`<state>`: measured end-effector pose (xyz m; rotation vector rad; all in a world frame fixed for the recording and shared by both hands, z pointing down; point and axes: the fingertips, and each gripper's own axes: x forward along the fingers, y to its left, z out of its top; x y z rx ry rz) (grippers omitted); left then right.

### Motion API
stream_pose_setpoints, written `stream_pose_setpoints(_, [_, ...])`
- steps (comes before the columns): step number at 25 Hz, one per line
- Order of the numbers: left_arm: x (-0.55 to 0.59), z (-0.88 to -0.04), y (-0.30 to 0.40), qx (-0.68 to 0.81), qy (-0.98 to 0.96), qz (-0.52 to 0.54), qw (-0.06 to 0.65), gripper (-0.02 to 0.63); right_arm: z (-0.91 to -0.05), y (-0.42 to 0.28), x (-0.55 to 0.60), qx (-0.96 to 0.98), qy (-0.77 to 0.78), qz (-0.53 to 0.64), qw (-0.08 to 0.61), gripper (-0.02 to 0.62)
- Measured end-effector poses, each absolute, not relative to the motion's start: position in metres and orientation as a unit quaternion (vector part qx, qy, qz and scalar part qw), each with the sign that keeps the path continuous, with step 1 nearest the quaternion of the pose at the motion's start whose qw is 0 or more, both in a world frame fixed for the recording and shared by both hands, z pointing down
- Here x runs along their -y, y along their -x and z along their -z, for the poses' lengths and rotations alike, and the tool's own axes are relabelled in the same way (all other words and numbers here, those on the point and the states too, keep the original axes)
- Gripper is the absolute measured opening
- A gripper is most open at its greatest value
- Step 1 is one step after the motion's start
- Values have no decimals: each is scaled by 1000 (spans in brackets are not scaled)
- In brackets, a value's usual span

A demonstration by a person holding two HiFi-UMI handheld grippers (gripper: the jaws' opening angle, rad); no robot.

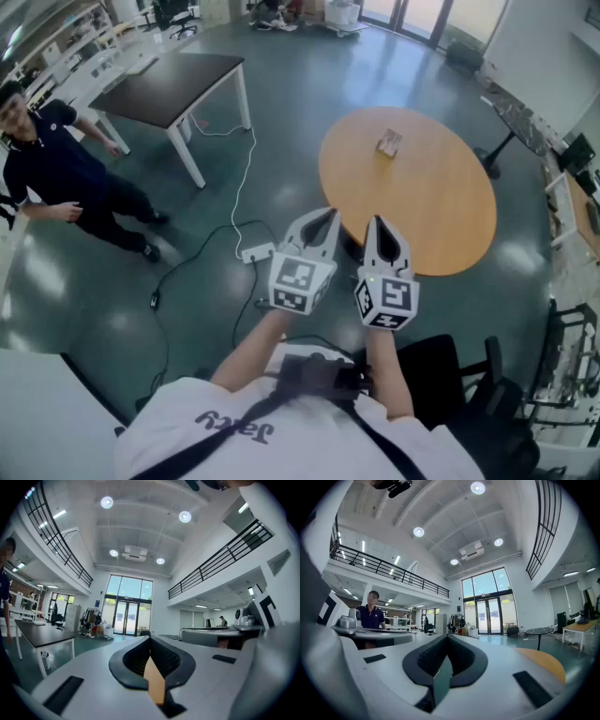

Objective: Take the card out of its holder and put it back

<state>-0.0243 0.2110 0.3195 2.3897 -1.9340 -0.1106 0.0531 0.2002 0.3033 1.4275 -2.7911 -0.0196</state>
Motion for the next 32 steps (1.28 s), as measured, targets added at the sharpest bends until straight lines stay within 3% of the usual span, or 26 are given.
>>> stream_pose_setpoints(32, [-219, -343, 95, 595, -801, 25, 55, 11, -337, 4, -206, 865, -500, -41, -3, 18])
